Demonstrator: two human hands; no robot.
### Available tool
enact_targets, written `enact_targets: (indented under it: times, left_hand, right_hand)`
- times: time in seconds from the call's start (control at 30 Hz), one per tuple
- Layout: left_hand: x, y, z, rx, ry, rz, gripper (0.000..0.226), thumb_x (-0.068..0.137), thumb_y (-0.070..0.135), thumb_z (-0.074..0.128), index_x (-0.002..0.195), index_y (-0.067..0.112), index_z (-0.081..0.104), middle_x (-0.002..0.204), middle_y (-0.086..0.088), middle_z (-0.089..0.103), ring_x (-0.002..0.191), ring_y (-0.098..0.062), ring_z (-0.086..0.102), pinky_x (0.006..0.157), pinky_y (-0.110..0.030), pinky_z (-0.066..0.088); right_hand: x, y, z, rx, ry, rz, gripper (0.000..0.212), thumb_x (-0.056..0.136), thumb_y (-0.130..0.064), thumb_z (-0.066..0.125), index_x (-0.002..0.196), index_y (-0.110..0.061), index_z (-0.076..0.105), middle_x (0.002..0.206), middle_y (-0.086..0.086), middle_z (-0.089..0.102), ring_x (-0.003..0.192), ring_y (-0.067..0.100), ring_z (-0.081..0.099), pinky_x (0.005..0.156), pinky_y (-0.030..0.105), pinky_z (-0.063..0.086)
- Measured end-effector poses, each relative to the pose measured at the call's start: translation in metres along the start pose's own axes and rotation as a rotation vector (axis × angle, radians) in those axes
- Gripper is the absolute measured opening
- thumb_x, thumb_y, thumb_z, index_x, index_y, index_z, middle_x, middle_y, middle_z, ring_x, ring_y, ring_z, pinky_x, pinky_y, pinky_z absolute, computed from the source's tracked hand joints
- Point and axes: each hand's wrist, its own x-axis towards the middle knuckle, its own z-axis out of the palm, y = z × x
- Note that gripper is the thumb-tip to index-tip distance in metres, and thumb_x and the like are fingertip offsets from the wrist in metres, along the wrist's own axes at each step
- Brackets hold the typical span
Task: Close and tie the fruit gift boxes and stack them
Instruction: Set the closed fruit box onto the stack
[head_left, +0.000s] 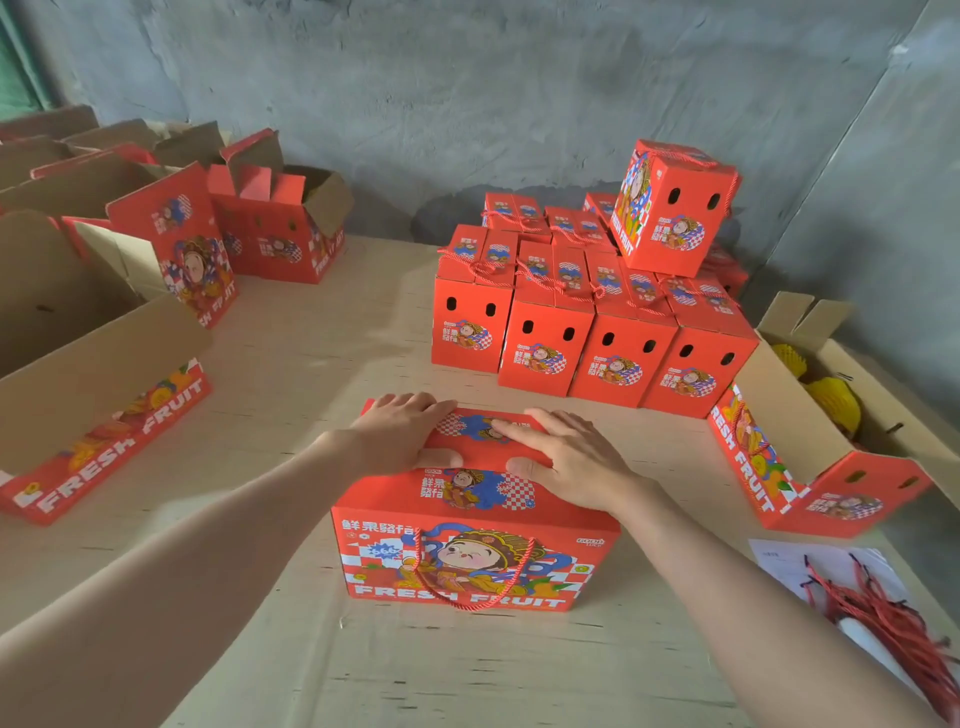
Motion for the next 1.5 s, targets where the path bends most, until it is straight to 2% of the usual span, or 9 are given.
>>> enact_targets:
  times: [0.13, 0.3, 0.43, 0.63, 0.77, 0.9, 1.03, 1.37, 1.5]
  left_hand:
    - [0.004, -0.003, 0.001, 0.101, 0.023, 0.051, 0.111, 0.058, 0.083, 0.003, 0.151, 0.024, 0.017, 0.144, -0.002, 0.042, 0.127, -0.024, 0.043, 0.106, -0.036, 0.033]
    - [0.005, 0.001, 0.005, 0.18, 0.052, 0.048, 0.106, 0.063, 0.079, 0.002, 0.151, 0.021, 0.015, 0.143, -0.005, 0.042, 0.127, -0.025, 0.044, 0.106, -0.036, 0.032]
    - [0.007, -0.006, -0.001, 0.13, -0.018, 0.088, 0.107, 0.062, 0.08, 0.003, 0.152, 0.022, 0.011, 0.145, -0.005, 0.038, 0.127, -0.025, 0.041, 0.108, -0.037, 0.032]
    - [0.0, -0.026, -0.001, 0.056, -0.028, 0.121, 0.087, 0.067, 0.081, 0.007, 0.147, 0.048, 0.005, 0.15, 0.01, 0.028, 0.121, -0.024, 0.043, 0.104, -0.041, 0.036]
    - [-0.001, -0.022, 0.004, 0.083, 0.032, 0.106, 0.086, 0.069, 0.078, 0.006, 0.148, 0.045, 0.008, 0.15, 0.008, 0.031, 0.12, -0.024, 0.045, 0.104, -0.039, 0.035]
    - [-0.003, -0.02, 0.005, 0.099, 0.04, 0.106, 0.088, 0.068, 0.076, 0.004, 0.149, 0.041, 0.008, 0.151, 0.006, 0.029, 0.124, -0.023, 0.043, 0.107, -0.039, 0.032]
    - [-0.004, -0.021, 0.002, 0.111, 0.03, 0.104, 0.092, 0.066, 0.076, 0.002, 0.15, 0.038, 0.008, 0.15, 0.004, 0.028, 0.126, -0.022, 0.04, 0.109, -0.037, 0.029]
    - [-0.001, -0.026, 0.007, 0.09, 0.029, 0.067, 0.091, 0.067, 0.08, 0.002, 0.149, 0.041, 0.007, 0.145, 0.003, 0.033, 0.126, -0.02, 0.04, 0.107, -0.036, 0.03]
    - [-0.001, -0.025, 0.014, 0.044, 0.068, 0.012, 0.1, 0.059, 0.09, -0.011, 0.148, 0.045, 0.005, 0.142, 0.004, 0.035, 0.127, -0.02, 0.038, 0.11, -0.04, 0.024]
  right_hand:
    - [0.003, 0.006, -0.01, 0.026, -0.092, -0.01, 0.052, 0.094, -0.064, 0.023, 0.143, -0.057, 0.008, 0.159, -0.001, 0.015, 0.145, 0.022, 0.015, 0.115, 0.038, 0.013]
    - [0.001, 0.016, -0.017, -0.044, -0.143, -0.08, 0.051, 0.101, -0.048, 0.028, 0.146, -0.052, 0.004, 0.16, -0.004, 0.011, 0.146, 0.018, 0.012, 0.116, 0.035, 0.011]
    - [0.0, 0.014, -0.012, -0.086, -0.079, -0.12, 0.05, 0.101, -0.049, 0.025, 0.142, -0.054, -0.004, 0.159, -0.001, 0.016, 0.143, 0.021, 0.018, 0.116, 0.037, 0.014]
    - [0.003, 0.019, -0.011, -0.116, -0.035, -0.155, 0.051, 0.097, -0.053, 0.024, 0.14, -0.052, -0.003, 0.158, 0.001, 0.022, 0.142, 0.021, 0.025, 0.115, 0.036, 0.019]
    - [0.005, 0.021, -0.011, -0.155, -0.013, -0.176, 0.054, 0.092, -0.056, 0.018, 0.142, -0.048, -0.001, 0.157, 0.003, 0.025, 0.14, 0.022, 0.03, 0.115, 0.038, 0.024]
    - [0.002, 0.022, -0.006, -0.156, 0.002, -0.183, 0.051, 0.091, -0.06, 0.01, 0.138, -0.055, -0.006, 0.158, 0.001, 0.022, 0.142, 0.021, 0.026, 0.116, 0.038, 0.021]
    - [0.001, 0.024, -0.002, -0.122, 0.003, -0.167, 0.048, 0.101, -0.049, 0.02, 0.137, -0.058, -0.01, 0.159, 0.0, 0.016, 0.143, 0.02, 0.021, 0.116, 0.038, 0.017]
    - [0.001, 0.021, -0.002, -0.097, 0.015, -0.167, 0.05, 0.102, -0.042, 0.027, 0.136, -0.057, -0.006, 0.158, 0.005, 0.02, 0.141, 0.024, 0.024, 0.115, 0.041, 0.02]
    - [-0.002, 0.019, -0.005, -0.133, -0.016, -0.151, 0.05, 0.102, -0.046, 0.022, 0.134, -0.059, -0.013, 0.16, 0.002, 0.014, 0.143, 0.023, 0.02, 0.116, 0.042, 0.017]
